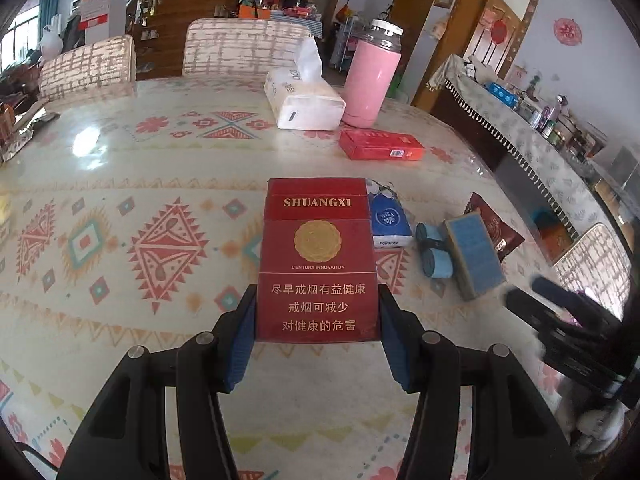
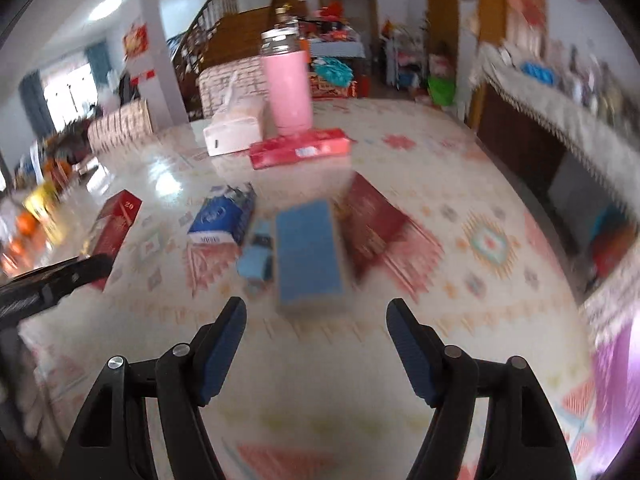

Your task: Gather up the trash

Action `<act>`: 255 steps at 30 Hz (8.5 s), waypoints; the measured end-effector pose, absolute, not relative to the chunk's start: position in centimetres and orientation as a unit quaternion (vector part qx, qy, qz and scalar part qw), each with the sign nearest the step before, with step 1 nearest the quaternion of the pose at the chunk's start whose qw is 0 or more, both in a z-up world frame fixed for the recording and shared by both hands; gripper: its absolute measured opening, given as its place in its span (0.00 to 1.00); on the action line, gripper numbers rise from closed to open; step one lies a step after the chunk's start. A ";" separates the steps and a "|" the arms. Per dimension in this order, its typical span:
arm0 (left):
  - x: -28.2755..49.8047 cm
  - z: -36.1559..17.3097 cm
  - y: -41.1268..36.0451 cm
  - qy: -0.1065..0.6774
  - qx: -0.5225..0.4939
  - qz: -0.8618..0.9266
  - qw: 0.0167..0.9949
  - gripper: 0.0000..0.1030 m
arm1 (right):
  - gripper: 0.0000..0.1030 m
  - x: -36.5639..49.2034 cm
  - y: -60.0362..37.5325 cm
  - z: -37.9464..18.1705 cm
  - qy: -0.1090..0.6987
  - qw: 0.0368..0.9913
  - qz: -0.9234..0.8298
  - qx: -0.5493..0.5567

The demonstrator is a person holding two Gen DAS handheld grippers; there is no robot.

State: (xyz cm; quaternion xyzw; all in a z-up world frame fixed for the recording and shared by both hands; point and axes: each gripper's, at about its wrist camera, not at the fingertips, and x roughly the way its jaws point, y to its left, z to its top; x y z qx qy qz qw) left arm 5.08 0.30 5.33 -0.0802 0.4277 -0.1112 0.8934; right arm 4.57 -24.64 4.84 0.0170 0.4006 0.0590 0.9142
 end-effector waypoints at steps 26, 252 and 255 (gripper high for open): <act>5.7 3.9 -0.2 0.454 -0.091 -0.123 0.877 0.53 | 0.57 2.9 -23.1 3.7 0.415 0.909 0.036 -0.013; 6.2 1.4 -5.9 0.493 -0.091 -0.160 0.850 0.82 | 0.95 -6.6 -34.8 1.0 0.410 0.893 0.068 0.172; 5.5 1.4 -6.9 0.490 -0.055 -0.156 0.856 0.84 | 1.00 -6.0 -34.0 1.0 0.425 0.890 0.078 0.147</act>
